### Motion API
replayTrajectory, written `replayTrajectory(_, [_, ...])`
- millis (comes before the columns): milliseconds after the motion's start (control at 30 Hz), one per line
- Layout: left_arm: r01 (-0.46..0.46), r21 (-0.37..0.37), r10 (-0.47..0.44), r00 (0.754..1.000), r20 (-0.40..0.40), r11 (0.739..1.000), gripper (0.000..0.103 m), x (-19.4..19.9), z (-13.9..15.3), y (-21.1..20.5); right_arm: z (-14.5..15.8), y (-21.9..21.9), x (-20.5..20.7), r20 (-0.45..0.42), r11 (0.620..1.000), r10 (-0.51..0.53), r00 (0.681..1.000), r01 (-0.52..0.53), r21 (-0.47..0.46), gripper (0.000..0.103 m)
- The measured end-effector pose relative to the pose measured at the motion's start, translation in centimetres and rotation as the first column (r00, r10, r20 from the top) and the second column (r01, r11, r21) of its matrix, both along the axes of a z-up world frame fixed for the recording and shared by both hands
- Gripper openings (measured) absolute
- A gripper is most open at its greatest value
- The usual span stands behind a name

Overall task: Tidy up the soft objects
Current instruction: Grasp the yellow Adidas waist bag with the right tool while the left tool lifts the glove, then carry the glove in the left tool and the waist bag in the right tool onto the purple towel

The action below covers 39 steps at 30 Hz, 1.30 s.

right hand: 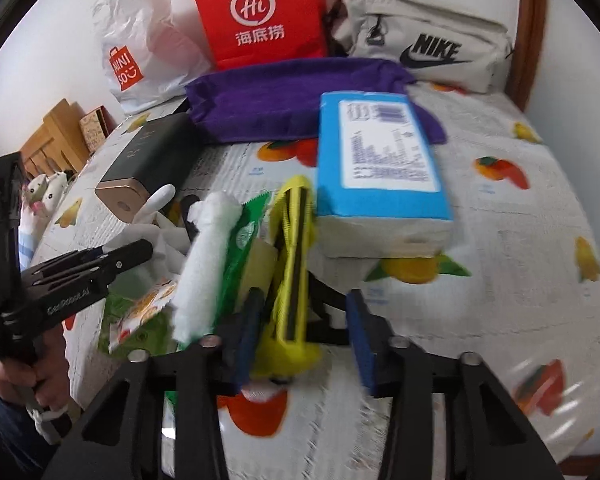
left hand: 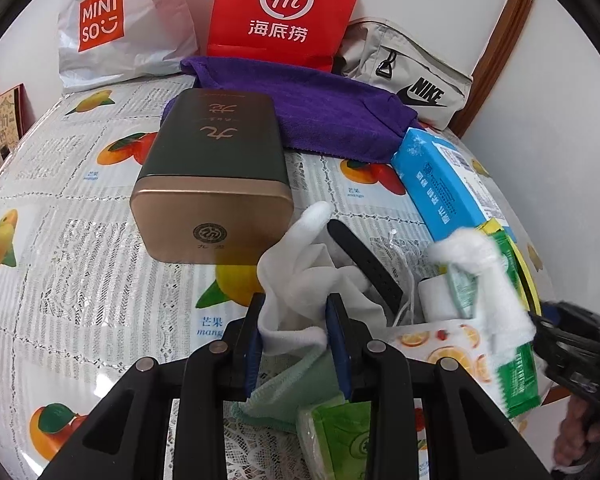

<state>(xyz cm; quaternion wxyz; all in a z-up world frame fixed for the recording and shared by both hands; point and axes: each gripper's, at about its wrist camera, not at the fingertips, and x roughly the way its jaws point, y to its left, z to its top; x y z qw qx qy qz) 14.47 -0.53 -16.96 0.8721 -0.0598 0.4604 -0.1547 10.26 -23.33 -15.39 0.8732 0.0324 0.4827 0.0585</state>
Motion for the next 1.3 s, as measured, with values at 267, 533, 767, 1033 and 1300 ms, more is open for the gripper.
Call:
replayTrajectory(267, [-0.024, -0.038, 0.024, 0.999, 0.023, 0.999, 0.014, -0.3, 1.0, 1.5, 2.0, 0.0, -1.1, 0.129, 1.0, 0.027, 0.991, -0.028, 0.007, 0.014])
replayTrajectory(533, [-0.052, -0.001, 0.052, 0.996, 0.07, 0.999, 0.013, -1.5, 2.8, 2.2, 3.1, -1.7, -2.6, 0.153, 1.0, 0.008, 0.988, -0.01, 0.007, 0.012])
replayTrajectory(767, [-0.089, 0.033, 0.087, 0.994, 0.065, 0.995, 0.013, -2.2, 2.8, 3.1, 1.8, -2.9, -3.8, 0.097, 1.0, 0.03, 0.995, -0.029, -0.009, 0.013])
replayTrajectory(1033, [-0.111, 0.06, 0.11, 0.994, 0.017, 0.992, 0.019, -1.6, 0.7, 2.7, -1.3, -3.2, -3.0, 0.018, 0.998, 0.04, 0.999, -0.041, 0.056, 0.018])
replayTrajectory(1300, [-0.117, 0.033, 0.116, 0.993, 0.022, 0.993, 0.014, -0.8, 0.1, 2.9, -0.8, -4.2, -3.1, 0.086, 0.998, 0.003, 0.996, -0.008, 0.06, 0.007])
